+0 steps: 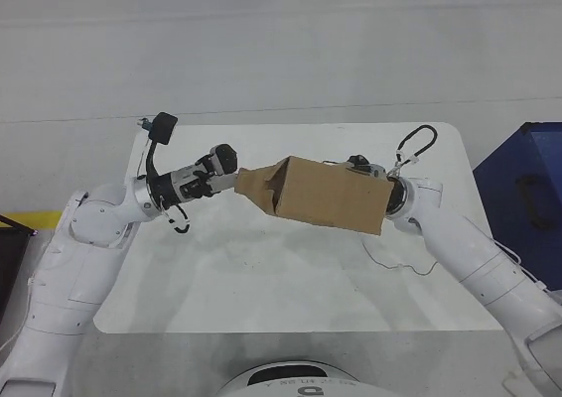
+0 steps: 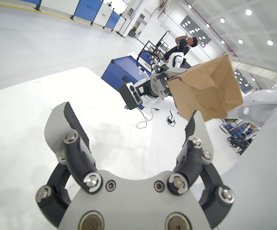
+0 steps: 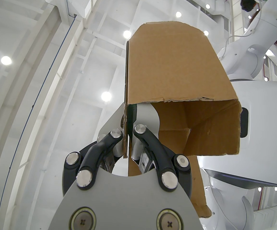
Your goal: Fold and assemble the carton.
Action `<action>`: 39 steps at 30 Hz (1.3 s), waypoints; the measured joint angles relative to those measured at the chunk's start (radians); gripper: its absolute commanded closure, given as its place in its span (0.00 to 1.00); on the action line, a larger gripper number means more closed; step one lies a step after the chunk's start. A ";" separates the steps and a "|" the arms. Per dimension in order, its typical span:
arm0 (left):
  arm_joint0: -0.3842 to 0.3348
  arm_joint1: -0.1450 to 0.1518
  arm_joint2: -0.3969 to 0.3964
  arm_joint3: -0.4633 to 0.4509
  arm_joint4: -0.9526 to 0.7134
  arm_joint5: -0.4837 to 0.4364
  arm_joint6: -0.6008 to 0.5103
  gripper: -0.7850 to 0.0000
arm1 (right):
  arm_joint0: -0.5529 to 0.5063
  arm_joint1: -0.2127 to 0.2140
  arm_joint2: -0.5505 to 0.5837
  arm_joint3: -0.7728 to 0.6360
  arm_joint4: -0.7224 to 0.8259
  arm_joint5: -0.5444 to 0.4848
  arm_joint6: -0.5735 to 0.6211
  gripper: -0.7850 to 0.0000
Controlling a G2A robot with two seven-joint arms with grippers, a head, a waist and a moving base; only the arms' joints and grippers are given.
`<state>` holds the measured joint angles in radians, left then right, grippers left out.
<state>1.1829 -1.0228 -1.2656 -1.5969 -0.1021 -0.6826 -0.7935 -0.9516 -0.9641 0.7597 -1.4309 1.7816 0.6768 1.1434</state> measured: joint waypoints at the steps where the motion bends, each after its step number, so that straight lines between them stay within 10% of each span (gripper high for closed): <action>1: -0.011 -0.002 0.013 0.008 0.002 0.002 0.001 0.00 | 0.006 -0.001 -0.009 0.002 -0.001 -0.001 0.001 1.00; 39: -0.042 0.004 0.037 -0.041 0.035 -0.009 -0.009 0.00 | 0.148 -0.025 -0.185 0.121 0.059 -0.024 0.024 1.00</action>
<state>1.1408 -1.0185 -1.2284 -1.6377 -0.0668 -0.6920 -0.8023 -0.8034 -0.9886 0.5745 -1.3097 1.8411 0.6528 1.1676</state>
